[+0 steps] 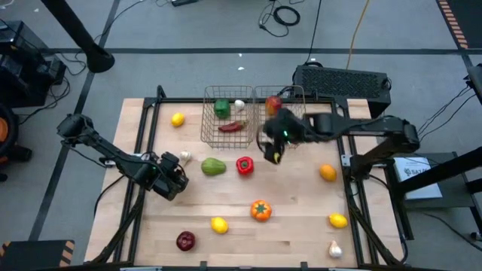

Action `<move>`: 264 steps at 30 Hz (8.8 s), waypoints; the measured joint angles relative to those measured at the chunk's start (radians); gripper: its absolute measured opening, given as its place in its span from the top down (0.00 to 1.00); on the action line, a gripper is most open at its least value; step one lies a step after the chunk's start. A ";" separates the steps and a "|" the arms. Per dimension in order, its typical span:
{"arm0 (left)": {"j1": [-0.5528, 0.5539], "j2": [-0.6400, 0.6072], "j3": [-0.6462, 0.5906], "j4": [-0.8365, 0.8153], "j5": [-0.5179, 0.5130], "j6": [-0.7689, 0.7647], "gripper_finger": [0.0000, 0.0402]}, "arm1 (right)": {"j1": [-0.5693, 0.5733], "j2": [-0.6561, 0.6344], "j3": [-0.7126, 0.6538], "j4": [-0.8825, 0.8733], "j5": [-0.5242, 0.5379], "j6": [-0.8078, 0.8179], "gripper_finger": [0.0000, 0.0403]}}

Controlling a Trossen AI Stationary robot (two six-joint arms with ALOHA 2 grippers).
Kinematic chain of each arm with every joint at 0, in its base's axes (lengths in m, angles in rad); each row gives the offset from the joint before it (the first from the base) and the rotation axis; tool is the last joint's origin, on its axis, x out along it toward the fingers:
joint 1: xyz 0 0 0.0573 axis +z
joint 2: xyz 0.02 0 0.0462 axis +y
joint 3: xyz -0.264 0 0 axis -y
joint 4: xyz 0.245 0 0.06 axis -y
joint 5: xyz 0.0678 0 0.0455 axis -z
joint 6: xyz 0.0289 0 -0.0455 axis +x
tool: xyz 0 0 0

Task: Sort produce into baskets
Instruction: Put the left garlic into the left mesh basket, then put the red bell pepper into the left mesh basket

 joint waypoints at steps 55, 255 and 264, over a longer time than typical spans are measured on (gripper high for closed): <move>0.027 0.275 0.000 0.042 -0.226 -0.104 0.15 | 0.422 -0.022 -0.253 0.204 0.327 0.276 0.36; 0.608 -0.121 0.295 0.132 -0.092 1.080 0.29 | 0.460 -0.055 -0.344 0.320 0.439 0.300 0.36; 0.609 -0.183 0.360 0.127 -0.079 1.136 0.29 | 0.441 0.244 -0.375 0.739 0.593 0.191 0.37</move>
